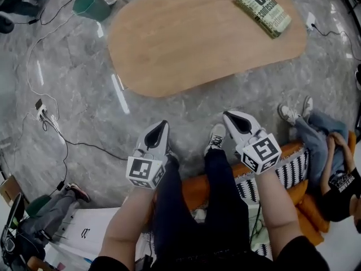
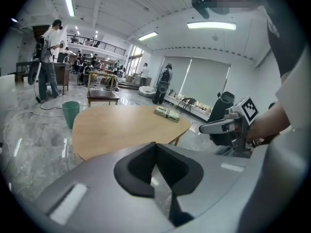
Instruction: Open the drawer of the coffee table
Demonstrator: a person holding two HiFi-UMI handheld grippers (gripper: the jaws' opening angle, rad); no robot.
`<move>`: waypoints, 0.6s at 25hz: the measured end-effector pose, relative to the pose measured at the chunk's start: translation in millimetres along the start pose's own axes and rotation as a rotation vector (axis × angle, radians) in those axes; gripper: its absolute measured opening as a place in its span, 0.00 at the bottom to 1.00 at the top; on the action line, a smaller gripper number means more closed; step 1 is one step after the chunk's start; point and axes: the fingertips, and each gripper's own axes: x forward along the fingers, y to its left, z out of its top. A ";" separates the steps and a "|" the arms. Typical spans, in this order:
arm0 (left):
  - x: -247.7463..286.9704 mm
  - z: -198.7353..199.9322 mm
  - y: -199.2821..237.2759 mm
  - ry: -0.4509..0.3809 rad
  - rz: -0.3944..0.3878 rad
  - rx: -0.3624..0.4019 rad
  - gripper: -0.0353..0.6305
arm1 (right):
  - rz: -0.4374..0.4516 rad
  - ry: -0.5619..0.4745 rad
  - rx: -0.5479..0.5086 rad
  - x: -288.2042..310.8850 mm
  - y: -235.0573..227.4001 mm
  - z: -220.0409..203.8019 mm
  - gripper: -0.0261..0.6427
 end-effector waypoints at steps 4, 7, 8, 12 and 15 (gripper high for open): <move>24.0 -45.7 40.6 0.008 0.065 -0.006 0.06 | -0.034 0.015 -0.051 41.0 -20.1 -28.0 0.04; 34.5 -79.8 67.8 0.042 0.118 -0.022 0.06 | -0.069 0.032 -0.050 64.7 -34.6 -48.5 0.04; 36.6 -88.5 75.9 0.048 0.134 -0.025 0.06 | -0.072 0.039 -0.043 71.1 -37.8 -55.0 0.04; 53.8 -111.6 110.7 0.048 0.180 -0.024 0.06 | -0.066 0.058 -0.034 96.8 -50.4 -73.8 0.10; 66.6 -128.8 135.8 0.048 0.202 -0.023 0.12 | -0.075 0.073 -0.046 115.4 -60.6 -92.4 0.11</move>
